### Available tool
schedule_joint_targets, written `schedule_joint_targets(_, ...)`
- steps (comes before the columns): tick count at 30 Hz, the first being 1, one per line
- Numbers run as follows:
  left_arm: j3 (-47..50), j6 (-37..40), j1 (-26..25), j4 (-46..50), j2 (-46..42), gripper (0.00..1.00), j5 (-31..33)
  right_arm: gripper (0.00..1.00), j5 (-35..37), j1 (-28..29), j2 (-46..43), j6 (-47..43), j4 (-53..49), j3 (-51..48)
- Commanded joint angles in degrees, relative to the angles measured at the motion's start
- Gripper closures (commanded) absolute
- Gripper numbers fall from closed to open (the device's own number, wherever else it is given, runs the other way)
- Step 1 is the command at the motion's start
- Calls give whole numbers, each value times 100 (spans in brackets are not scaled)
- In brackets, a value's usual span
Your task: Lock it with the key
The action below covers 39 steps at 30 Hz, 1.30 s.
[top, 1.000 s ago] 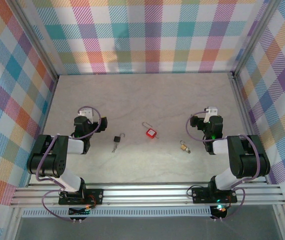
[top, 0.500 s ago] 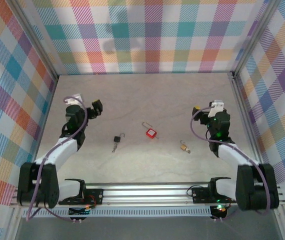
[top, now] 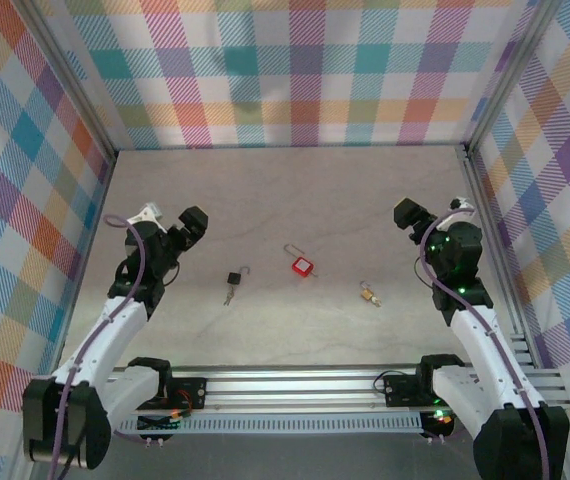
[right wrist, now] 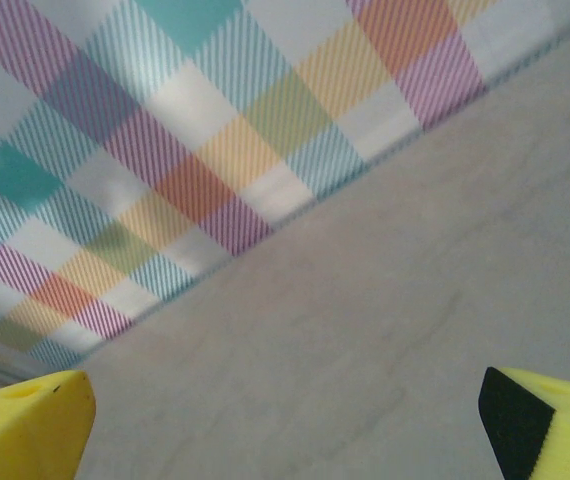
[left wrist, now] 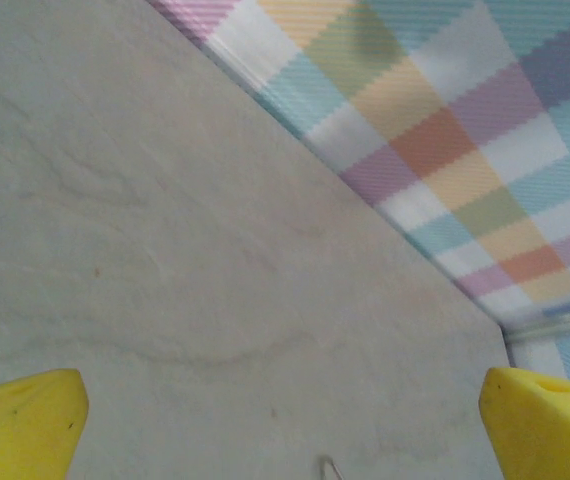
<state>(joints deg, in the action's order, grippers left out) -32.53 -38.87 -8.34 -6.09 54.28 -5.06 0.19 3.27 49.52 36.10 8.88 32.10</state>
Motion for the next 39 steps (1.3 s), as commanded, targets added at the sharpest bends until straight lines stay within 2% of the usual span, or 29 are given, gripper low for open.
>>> schedule_joint_targets(1, -247, 277, -445, 1167, -293, 0, 251, 1, -416, 91, 269, 3, -968, 437)
schedule_joint_targets(7, -524, 631, -1254, 2691, -101, 0, 586, 1, -493, 552, 781, -193, -1856, 863)
schedule_joint_targets(14, -571, 868, -1730, 3540, 152, 0, 761, 1, -171, 1154, 762, -499, -2439, 1049)
schedule_joint_targets(26, -1215, 1085, -2070, 3624, 1851, 3, 960, 1, -233, 1631, 888, -792, -2496, 1028)
schedule_joint_targets(34, -1993, 1263, -2446, 3927, 3010, 10, 1601, 1, -284, 1822, 1016, -900, -2593, 1134)
schedule_joint_targets(39, -2239, 1285, -2528, 4230, 3327, 12, 1960, 1, -316, 1857, 946, -919, -2629, 1145)
